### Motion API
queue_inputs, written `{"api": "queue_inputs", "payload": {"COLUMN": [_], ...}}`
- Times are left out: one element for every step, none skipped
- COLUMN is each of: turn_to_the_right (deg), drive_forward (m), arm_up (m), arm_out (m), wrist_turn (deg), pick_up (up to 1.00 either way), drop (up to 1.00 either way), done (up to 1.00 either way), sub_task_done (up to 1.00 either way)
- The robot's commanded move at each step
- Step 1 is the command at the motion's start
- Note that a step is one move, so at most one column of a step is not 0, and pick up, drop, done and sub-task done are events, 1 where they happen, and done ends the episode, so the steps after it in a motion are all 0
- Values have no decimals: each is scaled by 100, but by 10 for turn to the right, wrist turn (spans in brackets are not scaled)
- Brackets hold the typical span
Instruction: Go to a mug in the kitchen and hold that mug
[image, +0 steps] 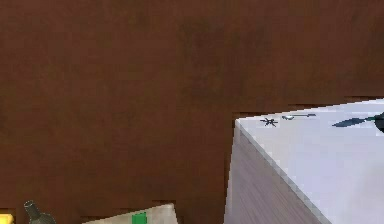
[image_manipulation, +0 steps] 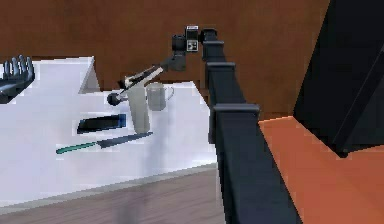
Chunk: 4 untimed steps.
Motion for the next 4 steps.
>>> {"api": "queue_inputs", "payload": {"turn_to_the_right": [0, 0, 0, 0], "drive_forward": [0, 0, 0, 0], "arm_up": [0, -16, 0, 10], "arm_out": [0, 0, 0, 0], "wrist_turn": [390, 0, 0, 0], "pick_up": [0, 0, 100, 0], "drop": [0, 0, 0, 0], "done": [0, 0, 0, 0], "sub_task_done": [0, 0, 0, 0]}}
